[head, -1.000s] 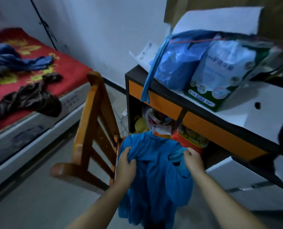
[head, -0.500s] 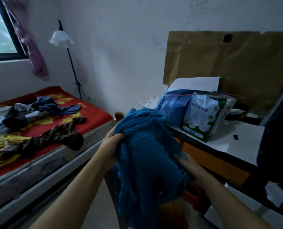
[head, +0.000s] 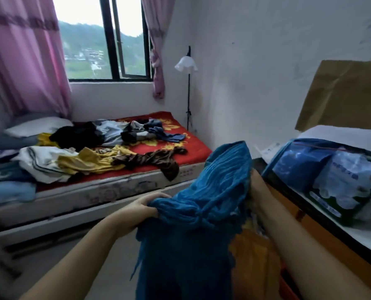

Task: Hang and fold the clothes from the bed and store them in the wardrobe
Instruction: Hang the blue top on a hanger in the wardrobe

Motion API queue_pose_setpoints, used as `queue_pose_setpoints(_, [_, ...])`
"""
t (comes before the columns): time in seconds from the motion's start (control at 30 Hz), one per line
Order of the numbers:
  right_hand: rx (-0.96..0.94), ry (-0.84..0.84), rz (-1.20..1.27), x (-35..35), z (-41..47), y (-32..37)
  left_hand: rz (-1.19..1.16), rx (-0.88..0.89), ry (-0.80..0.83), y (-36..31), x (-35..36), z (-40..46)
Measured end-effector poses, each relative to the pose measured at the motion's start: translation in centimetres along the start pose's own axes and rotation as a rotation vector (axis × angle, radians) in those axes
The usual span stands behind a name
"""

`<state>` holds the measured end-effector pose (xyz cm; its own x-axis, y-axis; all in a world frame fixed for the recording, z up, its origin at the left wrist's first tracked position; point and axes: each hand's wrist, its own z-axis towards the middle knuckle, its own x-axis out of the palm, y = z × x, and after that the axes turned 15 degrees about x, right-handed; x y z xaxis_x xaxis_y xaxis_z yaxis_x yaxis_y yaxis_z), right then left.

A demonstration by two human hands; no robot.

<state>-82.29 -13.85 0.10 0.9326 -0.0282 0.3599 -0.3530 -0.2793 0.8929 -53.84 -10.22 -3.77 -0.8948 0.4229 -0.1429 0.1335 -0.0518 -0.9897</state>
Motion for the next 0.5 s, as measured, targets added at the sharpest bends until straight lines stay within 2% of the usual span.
queue_pose_setpoints(0.13, [-0.227, 0.249, -0.496, 8.3, -0.9, -2.2, -0.019, 0.124, -0.223, -2.8, -0.3, -2.8])
queue_pose_setpoints(0.23, [-0.317, 0.400, -0.714, 13.9, -1.2, -4.0, -0.068, 0.170, -0.296, -4.0, -2.1, -4.8])
queue_pose_setpoints(0.37, [-0.324, 0.535, -0.814, 19.9, -0.6, -6.3, -0.106, 0.086, -0.429, -3.4, -7.0, -8.2])
queue_pose_setpoints(0.43, [-0.310, 0.543, -0.766, 22.2, 0.0, -6.6, -0.082, 0.022, -0.396, -2.2, -9.7, -10.1])
queue_pose_setpoints(0.5, [-0.286, 0.573, -0.687, 24.8, 0.6, -6.4, 0.037, -0.062, -0.366, -0.8, -12.1, -11.7])
